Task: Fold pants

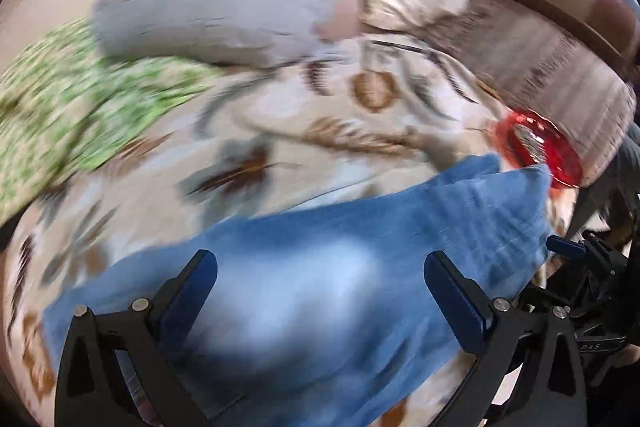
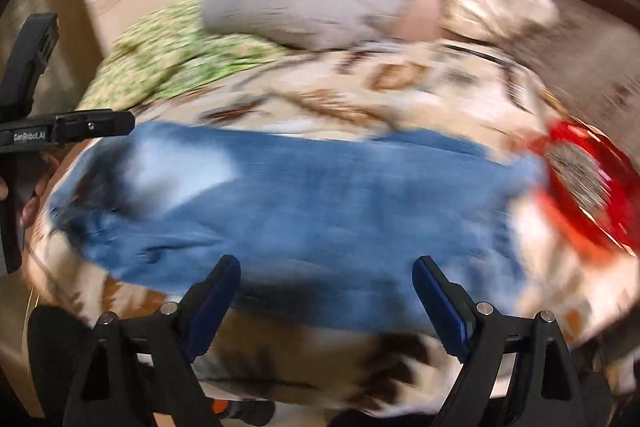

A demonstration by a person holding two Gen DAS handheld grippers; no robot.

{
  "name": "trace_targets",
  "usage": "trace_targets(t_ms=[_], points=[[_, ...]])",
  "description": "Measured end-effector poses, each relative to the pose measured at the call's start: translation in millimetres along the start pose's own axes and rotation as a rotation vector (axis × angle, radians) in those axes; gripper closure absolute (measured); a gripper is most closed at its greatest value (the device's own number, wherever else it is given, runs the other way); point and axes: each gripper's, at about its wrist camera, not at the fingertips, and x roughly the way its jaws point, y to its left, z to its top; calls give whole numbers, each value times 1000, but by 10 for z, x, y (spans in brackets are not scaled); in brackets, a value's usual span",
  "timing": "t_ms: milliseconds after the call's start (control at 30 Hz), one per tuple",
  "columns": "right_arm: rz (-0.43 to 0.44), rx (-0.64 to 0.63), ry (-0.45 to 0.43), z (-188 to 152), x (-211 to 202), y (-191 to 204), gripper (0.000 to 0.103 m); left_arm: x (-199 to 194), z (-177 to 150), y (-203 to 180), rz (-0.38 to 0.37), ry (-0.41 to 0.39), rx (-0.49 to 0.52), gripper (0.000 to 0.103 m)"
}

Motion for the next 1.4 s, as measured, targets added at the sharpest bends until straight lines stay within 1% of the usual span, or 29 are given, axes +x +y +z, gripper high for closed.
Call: trace_targets(t_ms=[100,167,233,267,333,400,433,567,700,733,800,833,867,900,933,1000,1167,1300,1333,1367,1400], points=[[-77,93,-13,-66,-147,-321,13,179,204,-334,-47,6,70,0],[-119,153,-19,-107,-227,-514,13,267,301,-548,-65,2,120,0],[-130,221,-21,-162,-298,-697,13,354,384,-725,-79,6,165,0],[-127,254,-23,-190,-317,-770,13,419,435,-840,-100,15,191,0],[-99,324,-24,-246,-324,-908,13,523,510,-1037,-142,35,236,0],[-58,381,-20,-313,-309,-1008,13,600,586,-1255,-172,42,303,0],[-22,410,-13,-340,-269,-1059,13,624,611,-1319,-181,47,323,0],[27,456,-18,-407,-131,-1156,13,734,752,-1657,-254,101,438,0],[83,514,-32,-431,83,-1291,14,849,833,-1930,-247,139,531,0],[103,527,-51,-426,129,-1327,15,887,860,-1998,-245,150,547,0],[102,512,-99,-394,179,-1358,25,952,903,-2056,-249,168,560,0],[91,502,-100,-374,197,-1363,37,1017,931,-2096,-243,182,566,0],[86,487,-100,-354,210,-1371,45,1079,950,-2119,-238,196,571,0],[80,468,-98,-341,214,-1377,72,1104,950,-2142,-236,205,574,0],[81,456,-97,-337,218,-1395,75,1163,960,-2173,-236,217,576,0],[107,475,-101,-360,212,-1444,85,1296,975,-2244,-240,246,573,0],[123,470,-99,-418,196,-1481,85,1508,953,-2408,-263,296,547,0],[139,477,-99,-459,185,-1505,85,1684,893,-2449,-274,378,510,0],[143,479,-97,-468,183,-1510,85,1708,885,-2452,-279,386,504,0],[143,477,-97,-472,182,-1511,85,1727,871,-2447,-291,391,496,5],[141,473,-97,-477,180,-1509,85,1752,857,-2445,-296,406,491,29]])
